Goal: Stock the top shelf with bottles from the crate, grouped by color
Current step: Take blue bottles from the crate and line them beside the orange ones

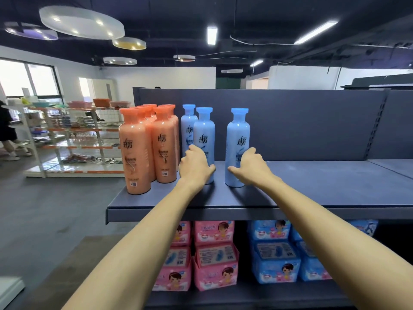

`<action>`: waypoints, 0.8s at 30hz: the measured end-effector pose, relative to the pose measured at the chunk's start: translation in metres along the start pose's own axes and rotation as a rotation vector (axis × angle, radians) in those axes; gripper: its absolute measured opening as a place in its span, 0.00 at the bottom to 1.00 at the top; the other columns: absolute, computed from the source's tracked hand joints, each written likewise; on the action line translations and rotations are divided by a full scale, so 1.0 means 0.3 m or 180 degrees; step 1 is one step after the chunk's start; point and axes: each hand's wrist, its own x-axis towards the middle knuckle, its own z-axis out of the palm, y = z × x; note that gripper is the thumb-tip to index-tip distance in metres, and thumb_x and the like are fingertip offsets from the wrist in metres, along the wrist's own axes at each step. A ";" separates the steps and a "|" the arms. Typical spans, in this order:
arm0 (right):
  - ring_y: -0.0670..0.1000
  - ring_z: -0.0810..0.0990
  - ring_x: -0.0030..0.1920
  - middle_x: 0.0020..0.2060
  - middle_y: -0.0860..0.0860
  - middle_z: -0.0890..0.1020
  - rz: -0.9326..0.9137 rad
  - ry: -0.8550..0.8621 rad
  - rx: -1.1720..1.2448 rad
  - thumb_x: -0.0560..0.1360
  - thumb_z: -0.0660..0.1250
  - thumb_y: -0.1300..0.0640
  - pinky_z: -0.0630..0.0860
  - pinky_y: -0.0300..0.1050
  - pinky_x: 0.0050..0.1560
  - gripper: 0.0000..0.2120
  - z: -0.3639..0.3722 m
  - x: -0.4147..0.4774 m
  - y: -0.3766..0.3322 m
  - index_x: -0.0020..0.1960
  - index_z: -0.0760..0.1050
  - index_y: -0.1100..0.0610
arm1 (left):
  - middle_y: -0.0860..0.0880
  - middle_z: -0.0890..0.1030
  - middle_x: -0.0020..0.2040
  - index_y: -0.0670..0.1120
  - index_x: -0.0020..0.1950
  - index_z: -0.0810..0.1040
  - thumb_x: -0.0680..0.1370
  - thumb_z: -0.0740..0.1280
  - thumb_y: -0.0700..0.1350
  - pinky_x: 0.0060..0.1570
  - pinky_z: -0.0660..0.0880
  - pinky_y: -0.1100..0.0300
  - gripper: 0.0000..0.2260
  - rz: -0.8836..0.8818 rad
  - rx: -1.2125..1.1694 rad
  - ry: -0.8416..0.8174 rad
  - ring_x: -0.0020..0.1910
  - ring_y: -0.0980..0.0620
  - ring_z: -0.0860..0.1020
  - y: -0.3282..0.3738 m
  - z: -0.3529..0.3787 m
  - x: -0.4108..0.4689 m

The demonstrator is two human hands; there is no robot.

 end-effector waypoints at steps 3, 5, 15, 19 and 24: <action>0.57 0.72 0.47 0.49 0.55 0.68 0.0038 -0.0132 -0.0016 0.76 0.70 0.47 0.69 0.47 0.41 0.27 0.007 0.028 -0.019 0.60 0.62 0.64 | 0.38 0.77 0.56 0.36 0.59 0.66 0.73 0.72 0.52 0.40 0.67 0.54 0.26 -0.0056 0.0117 -0.0106 0.54 0.36 0.79 0.004 0.011 0.021; 0.57 0.73 0.48 0.50 0.55 0.69 0.0047 -0.0169 -0.0021 0.76 0.70 0.48 0.70 0.48 0.42 0.27 0.014 0.043 -0.027 0.61 0.61 0.65 | 0.37 0.77 0.57 0.35 0.60 0.65 0.75 0.71 0.50 0.40 0.67 0.54 0.25 -0.0111 0.0110 -0.0148 0.55 0.36 0.79 0.000 0.021 0.031; 0.60 0.77 0.52 0.57 0.60 0.74 -0.0059 -0.0144 0.0096 0.77 0.69 0.50 0.69 0.48 0.42 0.24 0.065 0.100 -0.049 0.60 0.61 0.65 | 0.36 0.77 0.60 0.35 0.61 0.65 0.78 0.69 0.47 0.49 0.73 0.50 0.22 -0.0281 -0.0026 -0.0300 0.59 0.35 0.77 -0.027 0.030 0.093; 0.62 0.78 0.55 0.57 0.60 0.75 -0.0080 -0.0139 0.0081 0.77 0.69 0.49 0.69 0.48 0.42 0.24 0.083 0.129 -0.061 0.60 0.62 0.65 | 0.36 0.77 0.60 0.34 0.62 0.64 0.78 0.69 0.46 0.50 0.74 0.50 0.22 -0.0356 -0.0014 -0.0325 0.59 0.36 0.77 -0.032 0.035 0.116; 0.63 0.77 0.56 0.58 0.61 0.75 -0.0122 -0.0126 0.0086 0.77 0.69 0.49 0.69 0.49 0.43 0.24 0.110 0.168 -0.074 0.60 0.62 0.64 | 0.35 0.76 0.61 0.31 0.66 0.61 0.80 0.67 0.46 0.51 0.75 0.52 0.25 -0.0363 0.0253 -0.0268 0.59 0.38 0.78 -0.043 0.053 0.127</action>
